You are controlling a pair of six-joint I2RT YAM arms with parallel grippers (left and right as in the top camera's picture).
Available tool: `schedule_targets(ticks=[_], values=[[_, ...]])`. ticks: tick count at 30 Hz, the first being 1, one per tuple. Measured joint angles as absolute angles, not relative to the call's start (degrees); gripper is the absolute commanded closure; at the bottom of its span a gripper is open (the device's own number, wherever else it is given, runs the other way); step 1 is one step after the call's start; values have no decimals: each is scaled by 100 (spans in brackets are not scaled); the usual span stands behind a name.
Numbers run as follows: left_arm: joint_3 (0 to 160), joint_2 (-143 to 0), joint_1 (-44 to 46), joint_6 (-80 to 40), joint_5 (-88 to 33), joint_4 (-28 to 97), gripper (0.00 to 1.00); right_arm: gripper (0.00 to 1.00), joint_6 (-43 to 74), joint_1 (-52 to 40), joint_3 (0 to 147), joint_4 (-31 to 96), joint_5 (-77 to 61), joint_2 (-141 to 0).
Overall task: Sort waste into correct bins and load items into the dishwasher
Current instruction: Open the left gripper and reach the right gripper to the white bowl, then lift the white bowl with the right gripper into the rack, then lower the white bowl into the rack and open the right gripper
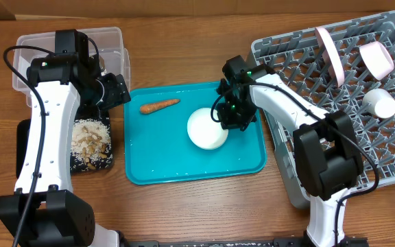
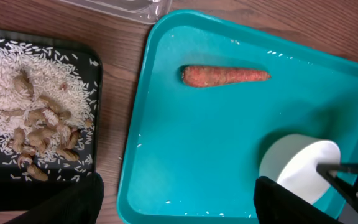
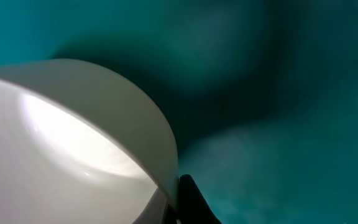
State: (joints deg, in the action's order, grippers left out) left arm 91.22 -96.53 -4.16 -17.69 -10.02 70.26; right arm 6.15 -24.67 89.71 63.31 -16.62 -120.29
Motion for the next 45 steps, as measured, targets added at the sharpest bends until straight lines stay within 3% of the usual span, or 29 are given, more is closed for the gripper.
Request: schedule_targets(ticks=[6,15,22,28,34,45], values=[[9122,-9653,-416,-1769,-1000,7019,20,96,620,-2180,9553,6845,-1236,-11793],[9122,-9653,-416,-1769,-998,6936,20,96,718,-1247,10138,6466,825,-9721],[9122,-9653,-416,-1772,-998,6869,20,96,2497,-908,9782,7133,4305,-9609],[9122,-9653,-416,-1769,-934,6855,17,96,3750,-906,8597,6796,5697,-9719],[9122,-9653,-416,-1769,-913,6851,17,96,4200,-908,7725,6412,6313,-9727],[9122,-9653,-416,-1769,-915,6814,17,96,4696,-910,7177,6145,6088,-9727]])
